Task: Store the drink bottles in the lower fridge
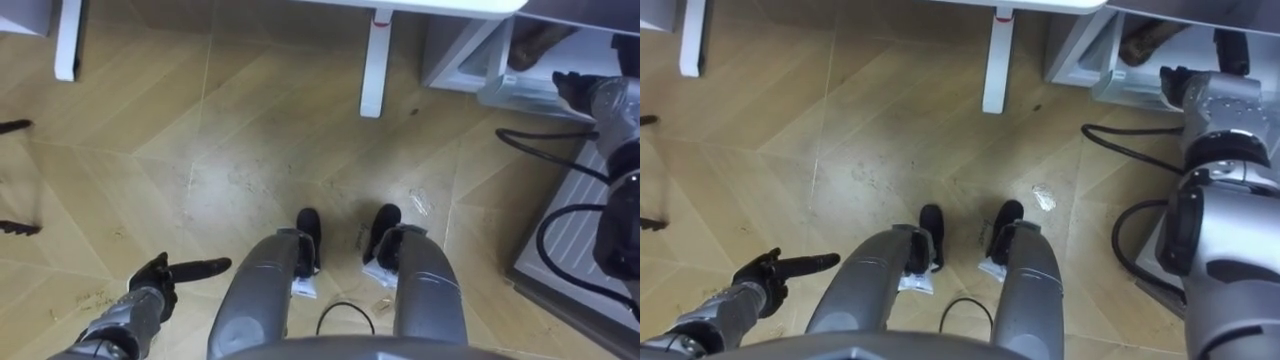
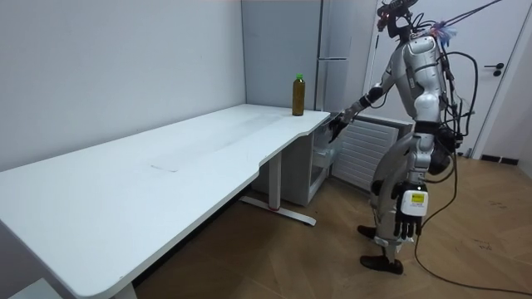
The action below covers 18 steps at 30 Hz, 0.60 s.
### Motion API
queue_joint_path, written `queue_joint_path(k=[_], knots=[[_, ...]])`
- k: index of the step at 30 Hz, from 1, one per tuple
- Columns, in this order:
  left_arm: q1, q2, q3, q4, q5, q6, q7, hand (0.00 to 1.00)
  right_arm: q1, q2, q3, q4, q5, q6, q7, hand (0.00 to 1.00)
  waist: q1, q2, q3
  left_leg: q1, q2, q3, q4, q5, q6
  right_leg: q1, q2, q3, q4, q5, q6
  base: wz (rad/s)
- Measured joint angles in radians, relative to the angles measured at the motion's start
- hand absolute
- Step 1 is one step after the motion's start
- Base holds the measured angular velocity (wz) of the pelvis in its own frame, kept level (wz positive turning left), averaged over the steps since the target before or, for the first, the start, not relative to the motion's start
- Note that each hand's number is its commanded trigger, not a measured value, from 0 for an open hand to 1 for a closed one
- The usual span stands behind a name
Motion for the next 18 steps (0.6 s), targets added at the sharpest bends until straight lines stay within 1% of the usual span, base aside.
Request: queue_joint_path(k=[4, 6, 9, 12, 13, 15, 16, 17, 18], knots=[[0.0, 0.002, 0.0, 0.015, -0.001, 0.002, -0.002, 0.0, 0.033, 0.0, 0.0, 0.04, 0.0, 0.0, 0.049, 0.0, 0.012, 0.0, 0.0002, 0.057, 0.001, -0.001, -0.031, 0.0, -0.001, 0.057, 0.007, -0.003, -0.03, 0.004, 0.005, -0.02], [0.003, 0.005, 0.002, 0.015, -0.001, 0.002, -0.006, 0.0, 0.057, 0.0, -0.001, 0.061, -0.002, 0.0, 0.083, 0.0, 0.013, 0.0, 0.0002, 0.082, 0.003, -0.005, -0.039, 0.0, -0.001, 0.087, 0.009, -0.011, -0.044, 0.004, 0.006, 0.0], [0.013, 0.008, 0.014, 0.015, 0.003, 0.003, -0.026, 0.0, 0.088, 0.0, -0.009, 0.062, -0.009, -0.002, 0.118, 0.0, 0.01, 0.0, 0.0002, 0.117, 0.006, -0.005, -0.055, -0.001, -0.002, 0.125, 0.015, -0.014, -0.068, 0.007, 0.01, -0.05], [0.027, 0.008, 0.042, 0.011, 0.005, 0.003, -0.041, 0.0, 0.147, 0.0, -0.01, 0.06, -0.014, -0.002, 0.161, 0.0, 0.003, 0.003, -0.0017, 0.168, 0.013, -0.013, -0.076, -0.003, -0.005, 0.19, 0.026, -0.03, -0.107, 0.01, 0.013, 0.02], [0.033, 0.009, 0.045, 0.01, 0.005, 0.003, -0.041, 0.0, 0.166, 0.0, -0.01, 0.058, -0.015, -0.002, 0.173, 0.0, -0.004, 0.004, -0.0026, 0.188, 0.015, -0.017, -0.086, -0.003, -0.007, 0.215, 0.032, -0.035, -0.126, 0.013, 0.015, 0.03], [0.045, 0.008, 0.046, 0.014, 0.001, 0.005, -0.042, 0.0, 0.186, 0.0, -0.01, 0.058, -0.016, -0.002, 0.188, 0.0, -0.009, 0.008, -0.0055, 0.222, 0.017, -0.019, -0.106, -0.003, -0.008, 0.251, 0.037, -0.041, -0.149, 0.016, 0.017, 0.0], [0.055, 0.008, 0.046, 0.014, 0.0, 0.011, -0.045, 0.0, 0.203, 0.001, -0.009, 0.058, -0.02, -0.002, 0.204, 0.0, -0.01, 0.013, -0.01, 0.248, 0.018, -0.019, -0.117, -0.004, -0.008, 0.279, 0.041, -0.043, -0.163, 0.017, 0.018, 0.0], [0.066, 0.007, 0.046, 0.014, 0.001, 0.013, -0.054, 0.0, 0.225, 0.001, -0.009, 0.054, -0.039, -0.002, 0.218, 0.0, -0.015, 0.022, -0.0163, 0.275, 0.019, -0.024, -0.125, -0.005, -0.01, 0.311, 0.047, -0.044, -0.182, 0.019, 0.022, 0.0], [0.07, 0.007, 0.046, 0.014, 0.001, 0.014, -0.061, 0.0, 0.242, 0.002, -0.009, 0.043, -0.044, -0.002, 0.226, 0.0, -0.016, 0.026, -0.0195, 0.288, 0.019, -0.028, -0.136, -0.005, -0.011, 0.325, 0.051, -0.044, -0.187, 0.021, 0.024, 0.03]])
